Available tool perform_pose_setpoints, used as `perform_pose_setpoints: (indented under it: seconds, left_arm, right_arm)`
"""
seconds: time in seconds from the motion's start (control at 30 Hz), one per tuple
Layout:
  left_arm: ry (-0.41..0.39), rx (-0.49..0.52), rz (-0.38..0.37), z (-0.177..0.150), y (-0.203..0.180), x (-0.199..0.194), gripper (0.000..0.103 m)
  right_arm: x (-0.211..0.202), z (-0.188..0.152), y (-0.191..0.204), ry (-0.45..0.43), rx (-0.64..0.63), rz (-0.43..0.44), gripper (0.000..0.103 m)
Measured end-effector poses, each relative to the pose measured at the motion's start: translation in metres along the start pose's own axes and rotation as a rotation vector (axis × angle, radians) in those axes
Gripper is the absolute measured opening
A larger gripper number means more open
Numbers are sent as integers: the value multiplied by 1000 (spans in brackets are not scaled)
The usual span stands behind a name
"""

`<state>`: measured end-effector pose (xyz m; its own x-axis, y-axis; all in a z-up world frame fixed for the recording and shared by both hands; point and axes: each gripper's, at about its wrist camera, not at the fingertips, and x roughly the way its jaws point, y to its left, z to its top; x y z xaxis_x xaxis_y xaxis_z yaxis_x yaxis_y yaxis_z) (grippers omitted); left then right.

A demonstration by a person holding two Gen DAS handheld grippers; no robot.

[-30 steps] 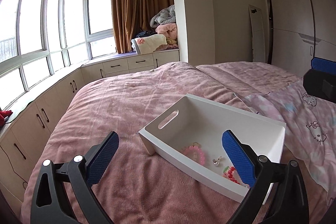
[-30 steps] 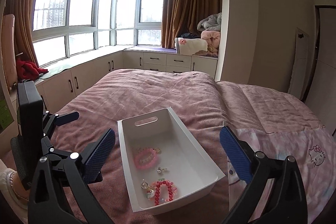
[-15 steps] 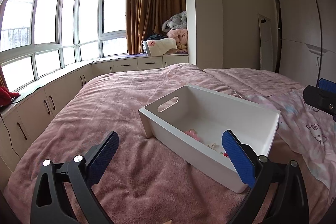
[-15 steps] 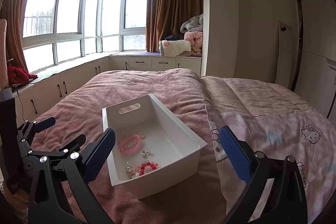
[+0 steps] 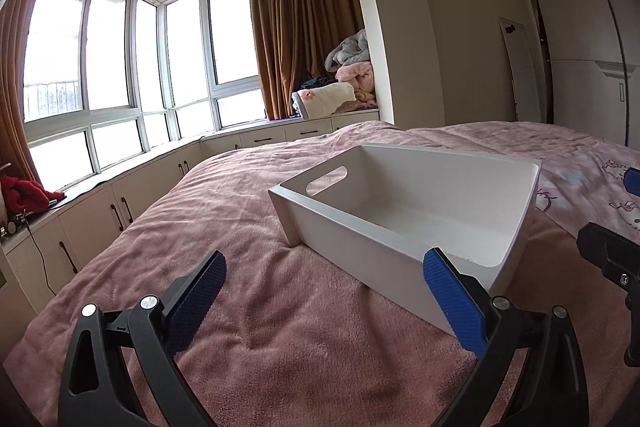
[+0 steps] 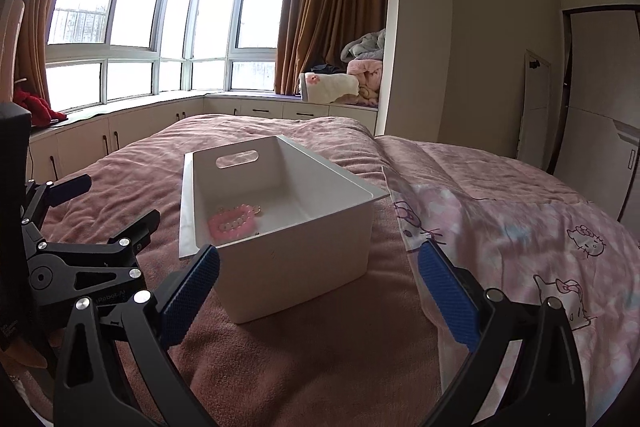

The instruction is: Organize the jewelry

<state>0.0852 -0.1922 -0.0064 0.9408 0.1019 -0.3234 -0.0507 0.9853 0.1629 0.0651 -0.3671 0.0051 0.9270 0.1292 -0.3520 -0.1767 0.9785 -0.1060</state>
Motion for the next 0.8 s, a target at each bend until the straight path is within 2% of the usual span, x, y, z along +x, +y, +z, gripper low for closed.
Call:
perform_pose_setpoints:
  seconds: [0.17,0.3,0.8]
  left_arm:
    - [14,-61,-83,1,4,-3,100]
    - [25,-100,-119,2,9,-4,99]
    - [48,-102,-100,-2,15,-3,100]
  right_arm:
    - [-1,-4,-3,-4,3,2,98]
    - [-3,-1,-4,-20,3,15,98]
    - [-4,9,6,-29,-14,66,98]
